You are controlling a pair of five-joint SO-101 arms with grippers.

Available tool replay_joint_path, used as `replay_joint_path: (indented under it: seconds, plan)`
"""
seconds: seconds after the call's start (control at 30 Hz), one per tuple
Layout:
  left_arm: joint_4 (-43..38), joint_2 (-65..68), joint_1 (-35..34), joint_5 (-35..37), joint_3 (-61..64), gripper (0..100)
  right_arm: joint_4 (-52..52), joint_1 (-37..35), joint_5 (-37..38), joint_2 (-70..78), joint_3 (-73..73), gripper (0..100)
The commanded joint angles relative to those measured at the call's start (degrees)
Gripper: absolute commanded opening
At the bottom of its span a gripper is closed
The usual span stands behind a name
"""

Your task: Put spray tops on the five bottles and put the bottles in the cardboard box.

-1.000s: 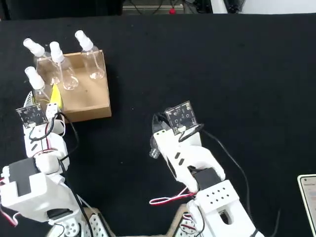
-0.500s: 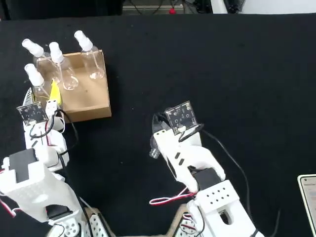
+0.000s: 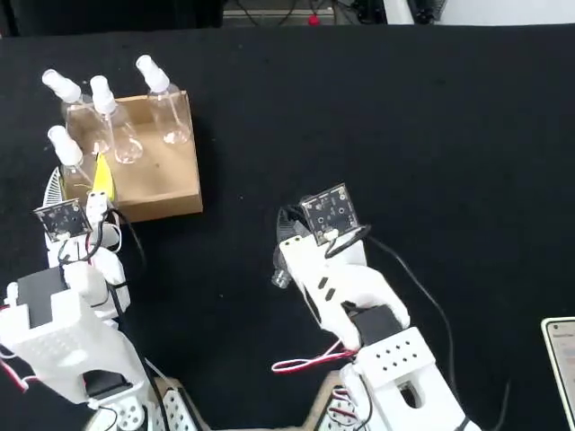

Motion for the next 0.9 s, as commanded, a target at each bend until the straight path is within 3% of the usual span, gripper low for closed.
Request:
replay_joint_path:
  seconds: [0.0,0.17,0.63,0.87]
  plan:
    - [-1.1,-0.3,0.2,0.0,0.1,19,-1.5,-0.2,0.3,-1.2,-0.4,1.1]
    - [-1.1,-0.2,0.4,0.1,1.6,38,-1.5,-0.2,0.3,-1.2,-0.4,1.1]
    - [-1.8,-0.9,-1.6,0.1,1.8,34,-1.5,-0.2,0.3,-1.2,-0.4,1.1]
    - [-13.1,-0.9,-3.7,-0.3,6.8,34,-1.5,-0.2,0.3,-1.2,-0.4,1.1]
